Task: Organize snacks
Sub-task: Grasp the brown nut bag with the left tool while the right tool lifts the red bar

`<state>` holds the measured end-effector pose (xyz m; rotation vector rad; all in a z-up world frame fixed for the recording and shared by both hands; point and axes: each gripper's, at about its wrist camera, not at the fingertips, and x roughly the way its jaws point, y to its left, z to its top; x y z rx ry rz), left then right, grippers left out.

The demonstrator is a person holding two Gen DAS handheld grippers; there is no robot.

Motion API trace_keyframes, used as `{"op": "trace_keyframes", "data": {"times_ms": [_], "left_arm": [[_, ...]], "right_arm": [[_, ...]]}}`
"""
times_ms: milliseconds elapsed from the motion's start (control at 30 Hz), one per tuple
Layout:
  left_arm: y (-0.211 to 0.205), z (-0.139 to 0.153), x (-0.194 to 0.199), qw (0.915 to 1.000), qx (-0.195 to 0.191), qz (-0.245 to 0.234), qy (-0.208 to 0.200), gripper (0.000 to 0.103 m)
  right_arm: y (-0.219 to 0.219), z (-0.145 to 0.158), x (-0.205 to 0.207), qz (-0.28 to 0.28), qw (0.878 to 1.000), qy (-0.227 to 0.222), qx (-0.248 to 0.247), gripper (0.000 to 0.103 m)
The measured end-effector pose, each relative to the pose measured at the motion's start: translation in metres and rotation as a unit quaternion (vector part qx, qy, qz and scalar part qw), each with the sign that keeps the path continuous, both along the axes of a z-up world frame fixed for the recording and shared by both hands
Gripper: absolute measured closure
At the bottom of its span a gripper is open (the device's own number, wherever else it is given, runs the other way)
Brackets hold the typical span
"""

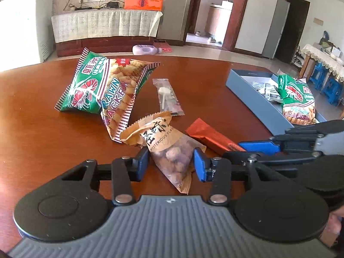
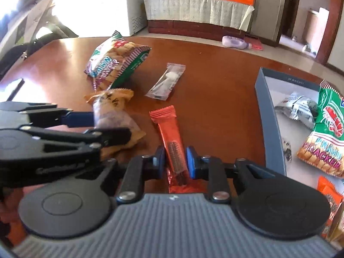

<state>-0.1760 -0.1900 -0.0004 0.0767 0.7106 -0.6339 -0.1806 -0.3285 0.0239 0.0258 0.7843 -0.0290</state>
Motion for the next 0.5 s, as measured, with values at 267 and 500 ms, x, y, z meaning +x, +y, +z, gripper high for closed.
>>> {"op": "trace_keyframes", "data": {"times_ms": [267,500], "left_arm": [[0.0,0.001,0.0,1.0,0.004,0.007,-0.004,0.053],[-0.001,0.0,0.0,0.9998,0.013,0.014,-0.007,0.053]], "right_arm": [[-0.009,0.008,-0.011,-0.008,1.0,-0.011,0.026,0.077],[-0.008,0.007,-0.013,-0.005,0.999,-0.006,0.031,0.077]]}}
